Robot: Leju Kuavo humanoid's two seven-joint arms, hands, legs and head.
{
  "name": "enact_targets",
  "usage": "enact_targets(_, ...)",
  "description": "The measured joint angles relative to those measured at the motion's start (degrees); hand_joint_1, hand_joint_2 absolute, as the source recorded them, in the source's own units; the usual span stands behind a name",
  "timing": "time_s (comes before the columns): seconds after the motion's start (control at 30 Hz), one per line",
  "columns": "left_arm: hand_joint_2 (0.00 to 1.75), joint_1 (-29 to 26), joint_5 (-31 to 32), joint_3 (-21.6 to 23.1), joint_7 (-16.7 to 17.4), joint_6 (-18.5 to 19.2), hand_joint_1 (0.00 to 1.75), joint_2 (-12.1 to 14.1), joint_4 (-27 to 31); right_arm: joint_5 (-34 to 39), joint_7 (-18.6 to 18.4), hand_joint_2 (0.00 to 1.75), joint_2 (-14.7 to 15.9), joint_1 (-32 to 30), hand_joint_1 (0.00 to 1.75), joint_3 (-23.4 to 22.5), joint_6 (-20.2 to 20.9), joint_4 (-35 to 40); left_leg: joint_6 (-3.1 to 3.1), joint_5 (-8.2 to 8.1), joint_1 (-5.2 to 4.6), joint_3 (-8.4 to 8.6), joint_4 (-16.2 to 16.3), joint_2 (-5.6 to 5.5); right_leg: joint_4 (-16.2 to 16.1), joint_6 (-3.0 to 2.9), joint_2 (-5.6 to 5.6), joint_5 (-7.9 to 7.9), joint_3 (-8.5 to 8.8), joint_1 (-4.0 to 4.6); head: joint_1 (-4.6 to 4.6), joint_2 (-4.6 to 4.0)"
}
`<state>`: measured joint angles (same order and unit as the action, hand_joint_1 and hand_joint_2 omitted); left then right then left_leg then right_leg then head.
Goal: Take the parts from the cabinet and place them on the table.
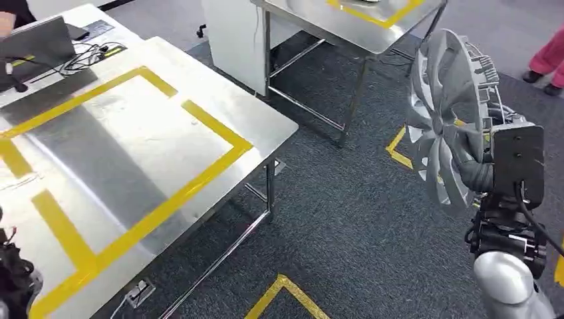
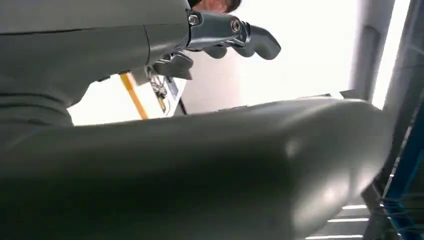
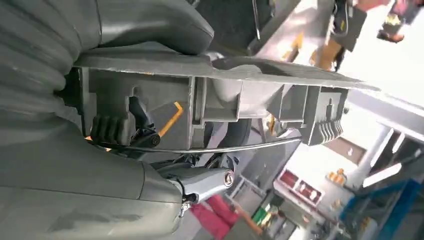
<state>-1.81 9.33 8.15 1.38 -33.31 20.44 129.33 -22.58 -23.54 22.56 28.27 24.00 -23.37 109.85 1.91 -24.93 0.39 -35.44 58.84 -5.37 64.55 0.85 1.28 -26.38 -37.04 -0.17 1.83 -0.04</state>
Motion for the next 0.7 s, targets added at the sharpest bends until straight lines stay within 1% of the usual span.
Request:
enact_targets(0.03, 0.00, 0.5, 0.1, 0.3, 0.0, 0.2, 0.00, 0.0, 0.0, 0.0, -0.5, 1.75, 0.4, 0.8, 1.75, 0.0, 0.4, -0.5, -0.08, 0.21, 0.19, -0.03, -0.1, -0.60, -4.4, -1.01, 2.34, 0.29, 1.84, -0.04, 0.05, 0.00)
enact_targets(0.07, 0.00, 0.9, 0.2, 0.5, 0.0, 0.4, 0.00, 0.0, 0.0, 0.0, -0.8, 1.75, 0.6, 1.2, 1.75, 0.0, 0.6, -0.9, -0.47, 0.51, 0.00, -0.51, -0.1, -1.31, -5.1, -1.04, 2.69, 0.21, 3.30, -0.04, -0.33, 0.00)
enact_targets(0.1, 0.00, 0.9, 0.2, 0.7, 0.1, 0.4, 0.00, 0.0, 0.0, -0.1, -1.1, 1.75, 1.2, 1.8, 1.75, 0.0, 0.8, -1.1, -0.86, 0.79, 0.58, -0.97, -0.2, -1.77, -5.7, -1.14, 2.25, 0.16, 3.14, 0.27, -0.06, 0.00)
enact_targets(0.13, 0.00, 0.9, 0.2, 0.9, 0.1, 0.5, 0.00, 0.0, 0.0, -0.1, -1.3, 1.75, 1.5, 2.2, 1.75, 0.0, 1.0, -1.5, -1.24, 1.07, 0.86, -1.18, -0.3, -2.42, -5.8, -1.21, 1.63, 0.27, 3.06, 0.47, 0.05, 0.00)
enact_targets(0.17, 0.00, 0.9, 0.3, 1.0, 0.1, 0.6, 0.00, 0.0, 0.0, -0.2, -1.8, 1.75, 1.9, 2.5, 1.75, 0.0, 1.2, -1.8, -1.66, 1.34, 0.89, -1.20, -0.6, -3.11, -6.1, -1.37, 1.06, 0.44, 3.25, 0.55, 0.22, 0.00)
enact_targets(0.2, 0.00, 0.9, 0.3, 1.1, 0.2, 0.8, 0.00, 0.3, 0.2, -0.3, -2.4, 1.75, 2.3, 2.7, 1.75, -0.1, 1.4, -2.1, -1.92, 1.34, 0.59, -1.19, -0.8, -3.38, -7.7, -1.33, 0.03, 1.02, 3.95, -0.08, 0.37, 0.00)
enact_targets(0.23, 0.00, 0.8, 0.3, 1.1, 0.3, 1.0, 0.00, 0.3, 0.1, -0.3, -2.8, 1.75, 2.5, 2.8, 1.75, -0.1, 1.6, -2.3, -1.90, 0.74, 0.32, -2.07, -0.2, -0.33, -8.5, -1.12, -0.70, 1.41, 4.45, -0.13, 0.16, 0.00)
enact_targets(0.27, 0.00, 1.1, 0.3, 1.1, 0.4, 1.1, 0.00, 0.5, 0.1, -0.5, -3.0, 1.75, 2.6, 2.8, 1.75, -0.2, 1.6, -2.6, -2.04, -1.17, 0.12, -3.12, 2.4, 2.58, -8.9, -1.45, -1.16, 1.54, 4.70, -0.11, -0.37, 0.00)
enact_targets(0.3, 0.00, 1.3, 0.3, 1.2, 0.5, 1.1, 0.00, 0.5, 0.1, -0.5, -3.1, 1.75, 2.9, 3.0, 1.75, -0.2, 1.8, -2.8, -2.20, -3.46, 0.32, -5.15, 7.0, 4.04, -8.9, -1.46, -1.83, 1.55, 4.60, -0.12, -0.74, 0.00)
enact_targets(0.33, 0.00, 1.3, 0.3, 1.3, 0.6, 1.1, 0.00, 0.5, 0.1, -0.6, -3.1, 1.75, 3.1, 3.0, 1.75, -0.2, 1.8, -3.0, -2.39, -5.01, 0.63, -7.14, 11.2, 4.67, -8.8, -1.46, -2.41, 1.54, 4.55, -0.12, -1.07, 0.00)
enact_targets(0.37, 0.00, 1.3, 0.2, 1.5, 0.8, 1.1, 0.00, 0.5, -0.1, -0.6, -3.2, 1.75, 3.3, 3.0, 1.75, -0.2, 1.8, -3.4, -2.68, -5.91, 0.82, -8.87, 14.8, 4.98, -8.8, -1.44, -3.15, 1.49, 4.49, -0.12, -1.26, 0.00)
enact_targets(0.4, 0.00, 1.3, 0.2, 1.6, 0.8, 1.2, 0.00, 0.5, -0.2, -0.6, -3.3, 1.75, 3.4, 3.0, 1.75, -0.2, 1.8, -3.6, -2.91, -5.58, 0.98, -9.35, 15.7, 5.08, -8.7, -1.34, -3.81, 1.41, 4.48, -0.16, -1.40, 0.00)
enact_targets(0.43, 0.00, 1.3, 0.0, 1.7, 0.9, 1.3, 0.00, 0.5, -0.3, -0.6, -3.4, 1.75, 3.5, 2.9, 1.75, -0.1, 1.9, -4.0, -3.19, -3.79, 1.16, -8.22, 13.6, 5.33, -8.5, -1.08, -4.53, 1.24, 4.48, -0.31, -1.55, 0.00)
enact_targets(0.47, 0.00, 1.3, -0.5, 1.8, 0.8, 1.5, 0.00, 0.5, -0.3, -0.7, -3.4, 1.75, 3.5, 3.0, 1.75, -0.1, 2.2, -4.3, -3.40, -1.58, 1.30, -6.01, 9.5, 5.73, -8.3, -0.76, -5.11, 1.03, 4.50, -0.50, -1.66, 0.00)
enact_targets(0.5, 0.00, 1.4, -1.0, 1.9, 0.5, 1.7, 0.00, 0.5, -0.4, -0.8, -3.3, 1.75, 3.5, 3.0, 1.75, 0.0, 2.3, -4.6, -3.64, 0.74, 1.36, -2.95, 3.9, 6.89, -7.8, -0.39, -5.73, 0.69, 4.50, -0.70, -1.75, 0.00)
enact_targets(0.53, 0.00, 1.6, -1.6, 2.0, 0.1, 1.9, 0.00, 0.4, -0.5, -1.0, -3.0, 1.75, 3.4, 3.0, 1.75, 0.1, 2.4, -4.8, -3.93, 0.38, 1.15, -1.05, 0.0, 9.17, -7.0, 0.15, -6.22, 0.26, 4.43, -0.58, -1.96, 0.00)
enact_targets(0.57, 0.00, 2.0, -1.9, 2.1, -0.1, 2.1, 0.00, 0.4, -0.6, -1.2, -2.6, 1.75, 3.4, 3.1, 1.75, 0.1, 2.4, -5.1, -3.01, 0.16, 0.72, -0.31, -0.3, 8.92, -6.4, 0.66, -6.49, -0.06, 4.01, -0.15, -2.53, 0.00)
enact_targets(0.6, 0.00, 2.2, -2.2, 2.2, -0.2, 2.2, 0.00, 0.4, -0.7, -1.3, -2.2, 1.75, 3.2, 3.2, 1.75, 0.3, 2.4, -5.4, -2.38, 0.31, 0.66, -0.62, 0.0, 8.12, -6.4, 0.83, -6.99, -0.02, 3.87, -0.11, -2.27, 0.00)
enact_targets(0.63, 0.00, 2.2, -2.3, 2.3, -0.3, 2.3, 0.00, 0.3, -0.8, -1.3, -1.9, 1.75, 3.2, 3.4, 1.75, 0.5, 2.4, -5.7, -2.10, 0.36, 0.64, -1.00, 0.0, 7.58, -6.4, 1.00, -7.45, 0.06, 3.99, -0.10, -1.90, 0.00)
enact_targets(0.67, 0.00, 2.4, -2.7, 2.4, -0.5, 2.3, 0.00, 0.3, -0.9, -1.3, -1.4, 1.75, 3.0, 3.5, 1.75, 0.7, 2.3, -6.0, -1.80, 0.43, 0.60, -1.18, 0.1, 6.78, -6.6, 1.13, -8.16, 0.08, 4.08, -0.14, -1.79, 0.00)
enact_targets(0.7, 0.00, 2.8, -3.1, 2.5, -1.2, 2.3, 0.00, 0.3, -0.9, -1.0, -1.0, 1.75, 2.7, 3.7, 1.75, 0.9, 2.3, -6.5, -1.34, 0.62, 0.78, -1.13, 0.0, 6.06, -6.3, 1.46, -8.67, -0.25, 4.03, -0.28, -1.72, 0.00)
